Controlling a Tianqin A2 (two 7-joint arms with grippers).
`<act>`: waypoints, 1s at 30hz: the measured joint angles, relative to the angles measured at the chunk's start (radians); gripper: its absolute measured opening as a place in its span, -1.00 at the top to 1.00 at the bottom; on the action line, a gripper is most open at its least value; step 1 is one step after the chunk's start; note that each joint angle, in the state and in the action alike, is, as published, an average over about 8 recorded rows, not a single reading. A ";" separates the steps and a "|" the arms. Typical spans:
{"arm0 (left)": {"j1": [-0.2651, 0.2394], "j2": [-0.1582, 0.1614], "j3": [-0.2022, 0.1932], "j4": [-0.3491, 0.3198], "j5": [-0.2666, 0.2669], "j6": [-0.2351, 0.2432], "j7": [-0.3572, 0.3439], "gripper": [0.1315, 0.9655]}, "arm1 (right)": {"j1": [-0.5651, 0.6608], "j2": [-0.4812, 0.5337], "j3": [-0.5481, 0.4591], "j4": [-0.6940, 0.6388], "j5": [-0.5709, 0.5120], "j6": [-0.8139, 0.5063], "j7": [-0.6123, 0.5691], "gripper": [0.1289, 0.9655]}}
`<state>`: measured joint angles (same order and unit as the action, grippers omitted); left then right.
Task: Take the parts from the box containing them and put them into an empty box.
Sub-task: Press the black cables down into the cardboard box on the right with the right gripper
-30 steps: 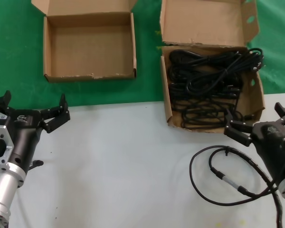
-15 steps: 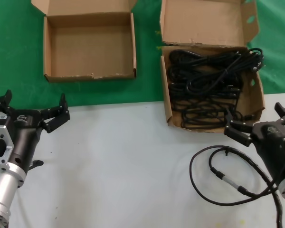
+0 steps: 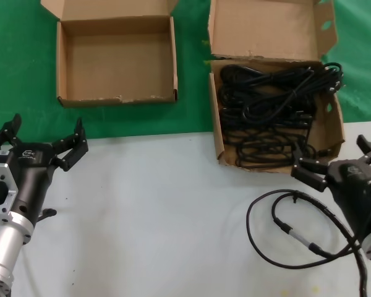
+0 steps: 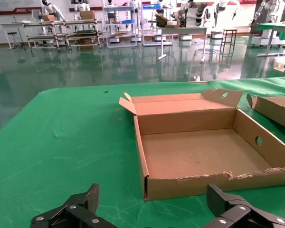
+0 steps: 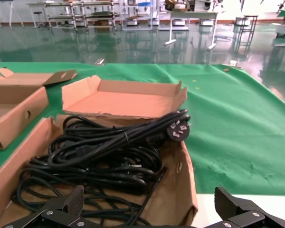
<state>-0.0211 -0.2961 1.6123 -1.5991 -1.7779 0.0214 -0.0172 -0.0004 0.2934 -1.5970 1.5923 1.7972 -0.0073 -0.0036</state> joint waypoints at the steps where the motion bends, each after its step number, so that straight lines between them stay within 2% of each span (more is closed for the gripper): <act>1: 0.000 0.000 0.000 0.000 0.000 0.000 0.000 -0.66 | -0.001 -0.002 0.001 -0.003 -0.001 -0.003 -0.002 -1.00; 2: 0.000 0.000 0.000 0.000 0.000 0.000 0.000 -0.66 | -0.001 -0.003 0.000 -0.007 -0.003 -0.007 -0.005 -1.00; 8: 0.000 0.000 0.000 0.000 0.000 0.000 0.000 -0.36 | -0.001 0.051 -0.044 -0.004 -0.021 -0.013 -0.027 -1.00; 10: 0.000 0.000 0.000 0.000 0.000 0.000 0.000 -0.26 | 0.007 0.101 -0.081 0.009 -0.018 -0.001 -0.040 -1.00; 14: 0.000 0.000 0.000 0.000 0.000 0.000 0.000 -0.26 | 0.046 0.243 -0.184 0.043 0.007 0.028 -0.094 -1.00; 17: 0.000 0.000 0.000 0.000 0.000 0.000 0.000 -0.07 | 0.097 0.351 -0.260 0.068 -0.004 0.027 -0.135 -1.00; 22: 0.000 0.000 0.000 0.000 0.000 0.000 0.000 0.25 | 0.214 0.483 -0.348 0.090 -0.157 -0.068 -0.136 -1.00; 23: 0.000 0.000 0.000 0.000 0.000 0.000 0.000 0.25 | 0.241 0.500 -0.360 0.091 -0.202 -0.101 -0.130 -1.00; 30: 0.000 0.000 0.000 0.000 0.000 0.000 0.000 0.60 | 0.433 0.538 -0.411 0.080 -0.509 -0.360 -0.097 -1.00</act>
<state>-0.0211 -0.2961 1.6123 -1.5991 -1.7779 0.0214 -0.0172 0.4322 0.8317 -2.0075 1.6723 1.2881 -0.3672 -0.1010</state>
